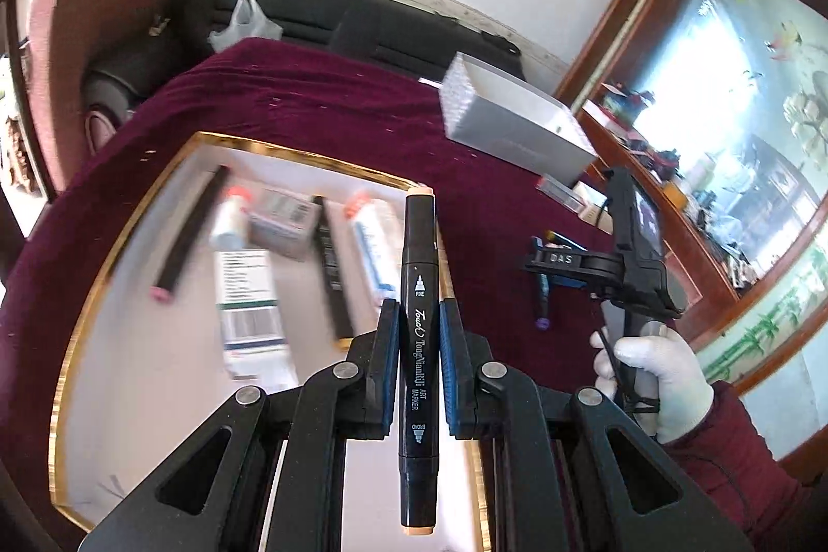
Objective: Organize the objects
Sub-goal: 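Grasp the purple-ended black marker with the right tool while the left tool holds its marker, then carry both markers over the tray with the left and right tools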
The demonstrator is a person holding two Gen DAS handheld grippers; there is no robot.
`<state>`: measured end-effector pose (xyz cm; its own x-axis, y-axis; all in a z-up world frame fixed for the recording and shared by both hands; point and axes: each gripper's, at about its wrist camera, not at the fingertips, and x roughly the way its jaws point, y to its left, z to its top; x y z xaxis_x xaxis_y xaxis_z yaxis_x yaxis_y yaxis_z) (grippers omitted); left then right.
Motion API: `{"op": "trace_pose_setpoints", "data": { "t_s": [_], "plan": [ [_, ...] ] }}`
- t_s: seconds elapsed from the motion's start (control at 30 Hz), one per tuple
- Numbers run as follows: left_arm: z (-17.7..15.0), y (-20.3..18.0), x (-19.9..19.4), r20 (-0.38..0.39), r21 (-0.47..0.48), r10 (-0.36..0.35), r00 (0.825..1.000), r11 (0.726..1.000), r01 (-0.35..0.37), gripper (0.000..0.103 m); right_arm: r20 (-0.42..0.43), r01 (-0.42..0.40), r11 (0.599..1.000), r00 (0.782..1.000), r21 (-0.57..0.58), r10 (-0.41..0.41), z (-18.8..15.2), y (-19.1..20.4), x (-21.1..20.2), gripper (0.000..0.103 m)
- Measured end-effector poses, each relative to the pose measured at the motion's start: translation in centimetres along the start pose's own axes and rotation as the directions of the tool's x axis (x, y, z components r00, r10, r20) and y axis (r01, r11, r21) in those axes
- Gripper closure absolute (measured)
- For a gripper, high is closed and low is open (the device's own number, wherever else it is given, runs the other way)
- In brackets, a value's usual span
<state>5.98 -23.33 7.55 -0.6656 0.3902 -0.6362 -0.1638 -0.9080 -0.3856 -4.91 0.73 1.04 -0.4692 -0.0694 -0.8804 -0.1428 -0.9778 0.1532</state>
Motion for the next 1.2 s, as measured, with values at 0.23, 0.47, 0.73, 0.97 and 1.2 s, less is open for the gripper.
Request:
{"op": "trace_pose_setpoints", "data": {
  "t_s": [0.23, 0.47, 0.73, 0.97, 1.2],
  "plan": [
    [0.1, 4.9, -2.3, 0.040, -0.086, 0.081, 0.996, 0.993, -0.077, 0.091, 0.035, 0.068, 0.996, 0.997, -0.051, -0.066, -0.7, 0.8, 0.0, 0.091],
    [-0.2, 7.5, -4.1, 0.077, -0.134, 0.140, 0.987, 0.983, -0.129, 0.091, 0.025, -0.066, 0.997, 0.998, 0.027, 0.065, -1.6, -1.1, -1.7, 0.091],
    [-0.8, 8.8, -5.5, 0.086, -0.153, 0.164, 0.983, 0.977, -0.150, 0.091, 0.034, -0.246, 0.965, 0.969, 0.093, 0.244, -3.3, -2.2, -4.2, 0.091],
    [-1.4, 8.4, -5.8, 0.074, -0.139, 0.167, 0.983, 0.978, -0.155, 0.091, 0.060, -0.391, 0.917, 0.920, 0.080, 0.387, -4.8, -0.9, -7.7, 0.090],
    [-1.7, 8.4, -5.8, 0.058, -0.119, 0.169, 0.984, 0.980, -0.161, 0.091, 0.028, -0.520, 0.854, 0.854, 0.022, 0.519, -6.0, 3.0, -9.7, 0.090]
  ]
}}
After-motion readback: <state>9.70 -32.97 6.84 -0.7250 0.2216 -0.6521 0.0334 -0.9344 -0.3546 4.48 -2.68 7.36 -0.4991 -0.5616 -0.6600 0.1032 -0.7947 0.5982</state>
